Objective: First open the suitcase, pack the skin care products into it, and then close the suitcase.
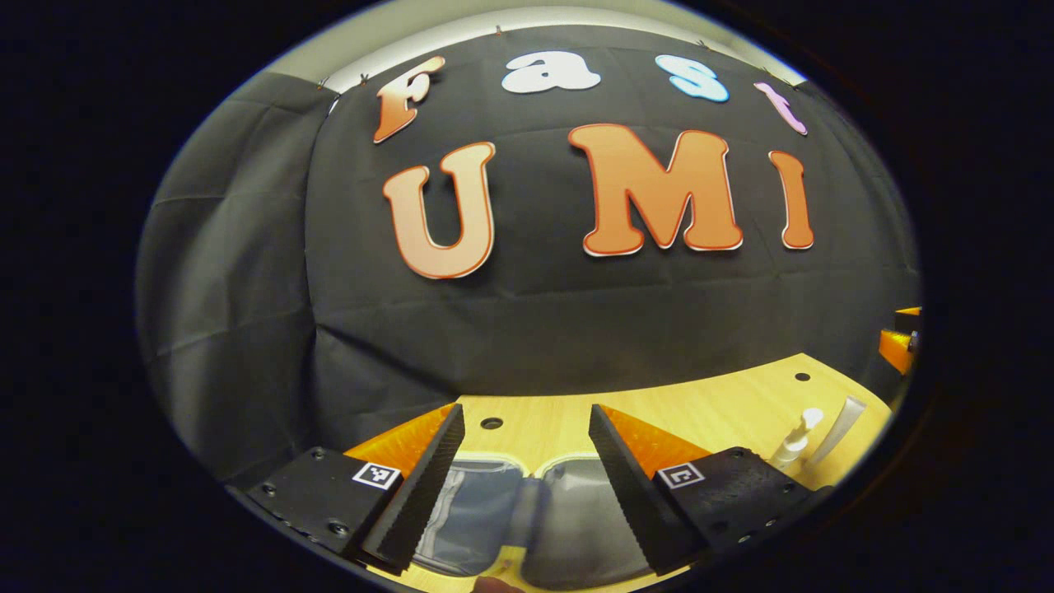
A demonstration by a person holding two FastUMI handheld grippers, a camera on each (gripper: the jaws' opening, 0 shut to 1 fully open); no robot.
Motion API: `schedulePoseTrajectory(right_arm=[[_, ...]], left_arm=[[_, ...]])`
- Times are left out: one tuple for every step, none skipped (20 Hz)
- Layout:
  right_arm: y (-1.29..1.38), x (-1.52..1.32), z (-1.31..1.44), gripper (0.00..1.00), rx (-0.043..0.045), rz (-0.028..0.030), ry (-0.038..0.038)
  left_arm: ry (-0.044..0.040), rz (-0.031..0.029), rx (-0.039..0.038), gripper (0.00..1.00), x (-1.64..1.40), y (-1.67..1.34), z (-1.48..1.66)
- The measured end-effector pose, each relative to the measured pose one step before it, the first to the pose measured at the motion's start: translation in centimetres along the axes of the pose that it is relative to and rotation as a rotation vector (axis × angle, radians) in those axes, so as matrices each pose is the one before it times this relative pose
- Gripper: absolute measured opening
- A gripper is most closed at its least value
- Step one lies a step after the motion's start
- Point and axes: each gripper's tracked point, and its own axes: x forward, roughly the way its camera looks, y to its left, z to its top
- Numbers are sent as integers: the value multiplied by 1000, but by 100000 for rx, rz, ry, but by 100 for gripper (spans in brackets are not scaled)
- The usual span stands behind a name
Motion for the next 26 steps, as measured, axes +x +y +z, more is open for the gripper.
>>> schedulePoseTrajectory(right_arm=[[-94,51,99,96,-135,1635,-1325],[-162,89,-151,96,112,1388,-505],[-520,77,-609,96,2,475,744],[-417,101,-592,96,135,423,1035],[-207,104,-492,96,63,575,1259],[-260,63,-495,96,217,418,838],[-104,46,-432,96,118,800,962],[-100,-4,-557,95,-141,786,896],[-61,-45,-601,95,-409,654,1224],[-56,-72,-597,96,-157,1124,1063],[-145,-155,-559,96,-319,842,755],[53,-40,-557,96,-319,1108,389],[-85,-63,-531,96,-763,461,406],[-63,7,-670,96,-548,607,617],[-154,-41,-751,96,-126,136,718],[58,-58,-601,96,516,553,745],[70,8,-709,96,381,381,950],[-36,-24,-694,96,-179,160,885],[-71,90,-707,96,-487,-108,942],[-77,42,-738,96,-229,244,1336],[11,15,-581,96,-35,192,1172],[-38,48,-450,96,-120,58,1152],[-134,24,-499,96,-115,-30,695],[-138,106,-262,96,-359,-316,561],[-30,28,-330,96,-95,251,531],[-51,84,-83,96,-356,-261,351]], left_arm=[[-1510,-945,46,98,-273,-1419,545],[-1238,-1869,-47,98,-186,-1449,450],[-543,-1777,250,98,17,-1449,96],[-98,-2208,-57,97,-63,-1395,-8],[399,-2304,-164,97,-124,-1523,-217],[1038,-2522,5,97,35,-1673,-325],[919,-2593,249,97,-65,-1733,-340],[749,-2667,399,98,54,-1778,-356],[776,-2687,79,98,-83,-1752,-677],[733,-2839,-6,98,-25,-1647,-649],[1013,-2119,-85,98,128,-1501,-736],[1024,-2481,210,98,301,-1450,-969],[828,-1612,353,98,310,-1186,-788],[922,-2090,-32,98,369,-1276,-916],[1407,-1971,-121,98,483,-1198,-996],[998,-2407,15,98,487,-1213,-830],[924,-1759,572,98,362,-1099,-1025],[1052,-1999,900,98,695,-1139,-1106],[1206,-1486,789,98,614,-1040,-1001],[1388,-1784,555,98,766,-998,-959],[1669,-1692,288,98,696,-994,-988],[2311,-1438,-71,98,875,-795,-959],[1407,-1179,-357,98,1029,-663,-717],[1586,-1423,-924,98,1116,-764,-820],[1537,-1439,-965,98,999,-685,-744],[1092,-505,-1233,98,997,-361,-796]])
